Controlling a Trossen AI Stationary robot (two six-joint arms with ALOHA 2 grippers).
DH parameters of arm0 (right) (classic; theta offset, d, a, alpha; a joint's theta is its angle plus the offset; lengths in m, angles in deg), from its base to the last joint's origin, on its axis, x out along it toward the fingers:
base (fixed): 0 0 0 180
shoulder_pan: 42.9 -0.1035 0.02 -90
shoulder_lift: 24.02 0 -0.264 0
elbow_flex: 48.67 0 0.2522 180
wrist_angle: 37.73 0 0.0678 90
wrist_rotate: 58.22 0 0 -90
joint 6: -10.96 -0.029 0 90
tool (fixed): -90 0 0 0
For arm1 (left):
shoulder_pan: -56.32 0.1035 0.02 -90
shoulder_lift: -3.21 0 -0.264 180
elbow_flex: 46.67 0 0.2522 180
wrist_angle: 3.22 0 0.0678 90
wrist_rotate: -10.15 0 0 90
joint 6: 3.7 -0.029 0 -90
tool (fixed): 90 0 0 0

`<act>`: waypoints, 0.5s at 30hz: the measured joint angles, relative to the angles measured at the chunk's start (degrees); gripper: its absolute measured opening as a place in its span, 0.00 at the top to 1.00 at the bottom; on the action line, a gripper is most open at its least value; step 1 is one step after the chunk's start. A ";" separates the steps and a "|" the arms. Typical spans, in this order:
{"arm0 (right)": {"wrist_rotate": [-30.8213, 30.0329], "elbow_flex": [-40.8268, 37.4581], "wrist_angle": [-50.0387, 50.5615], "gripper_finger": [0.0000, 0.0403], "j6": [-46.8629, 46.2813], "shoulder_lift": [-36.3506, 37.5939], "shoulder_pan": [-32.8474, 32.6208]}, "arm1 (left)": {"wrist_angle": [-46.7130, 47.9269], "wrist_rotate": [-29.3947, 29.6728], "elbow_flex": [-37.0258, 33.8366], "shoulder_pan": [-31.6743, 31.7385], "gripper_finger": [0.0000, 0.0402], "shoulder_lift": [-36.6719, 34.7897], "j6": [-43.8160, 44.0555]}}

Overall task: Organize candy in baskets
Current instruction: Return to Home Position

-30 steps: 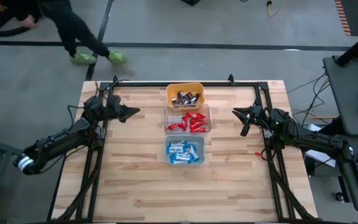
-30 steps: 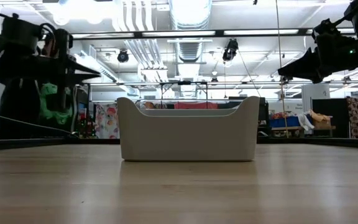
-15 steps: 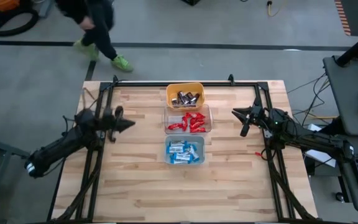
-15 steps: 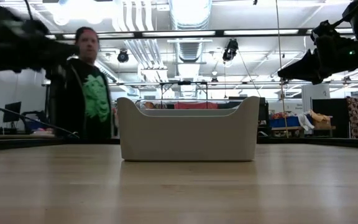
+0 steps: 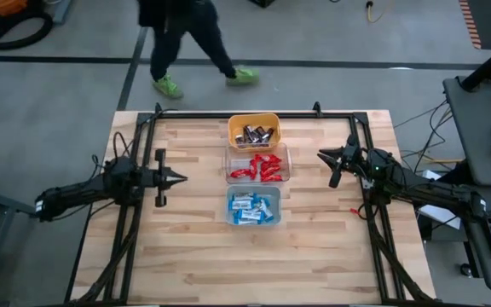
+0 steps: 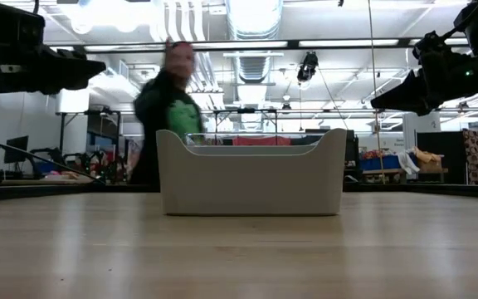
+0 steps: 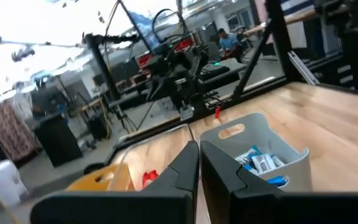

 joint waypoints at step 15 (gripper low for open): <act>0.00 0.00 -0.04 0.86 0.00 0.02 0.00 | -0.25 1.12 0.37 0.02 1.00 0.18 2.01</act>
